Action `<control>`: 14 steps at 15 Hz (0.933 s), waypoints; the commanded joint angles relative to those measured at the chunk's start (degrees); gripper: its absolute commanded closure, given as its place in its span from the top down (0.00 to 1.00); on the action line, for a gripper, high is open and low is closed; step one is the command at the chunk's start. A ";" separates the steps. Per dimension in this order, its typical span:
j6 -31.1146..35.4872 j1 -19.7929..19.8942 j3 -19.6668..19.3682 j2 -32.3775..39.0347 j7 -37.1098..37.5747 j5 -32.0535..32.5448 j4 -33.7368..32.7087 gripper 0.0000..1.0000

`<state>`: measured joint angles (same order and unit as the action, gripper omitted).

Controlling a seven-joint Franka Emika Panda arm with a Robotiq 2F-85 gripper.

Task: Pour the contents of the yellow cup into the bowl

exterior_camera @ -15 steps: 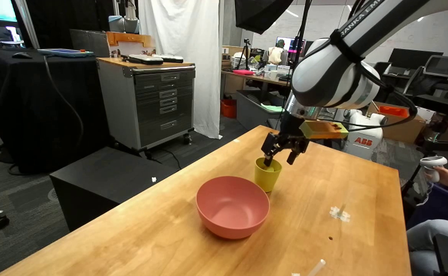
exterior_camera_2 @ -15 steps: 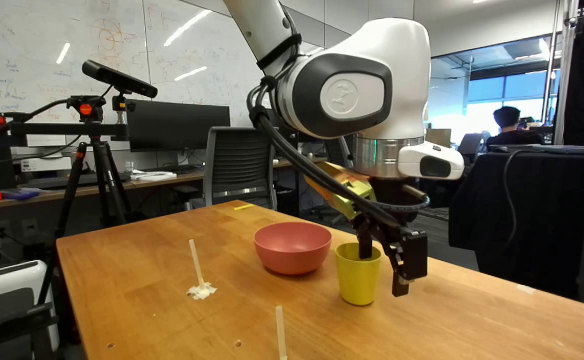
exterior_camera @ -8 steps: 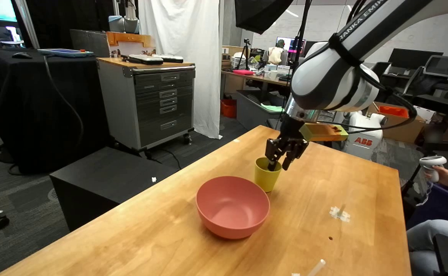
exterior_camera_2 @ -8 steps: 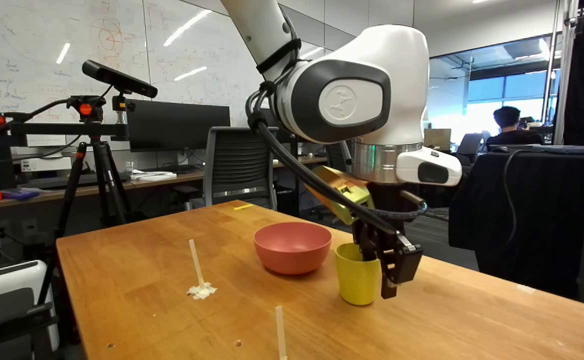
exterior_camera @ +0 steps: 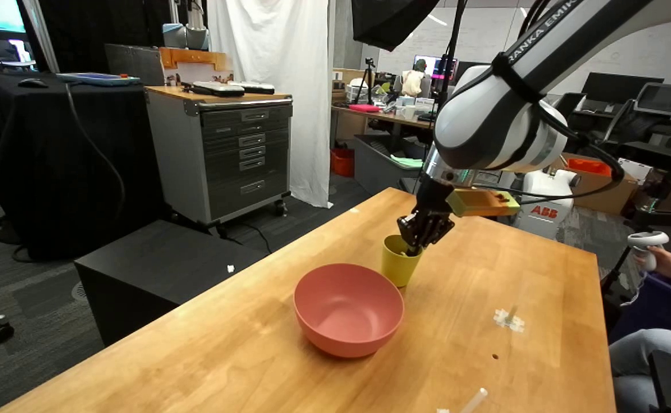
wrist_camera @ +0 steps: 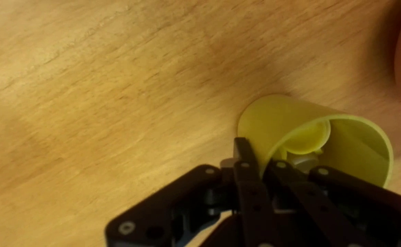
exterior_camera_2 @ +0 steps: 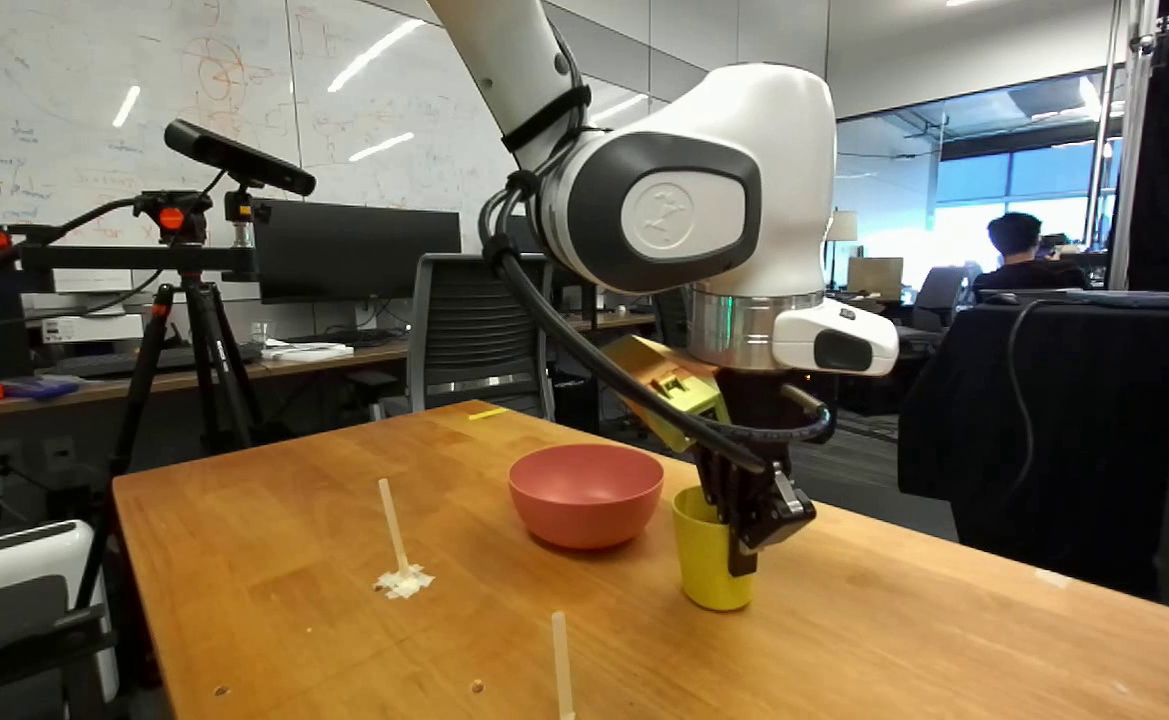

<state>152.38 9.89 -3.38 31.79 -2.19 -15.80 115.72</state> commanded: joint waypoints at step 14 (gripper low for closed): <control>4.20 1.01 2.73 -2.42 -0.72 0.10 4.44 1.00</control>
<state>155.15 9.87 -1.96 31.65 -2.19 -15.80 117.96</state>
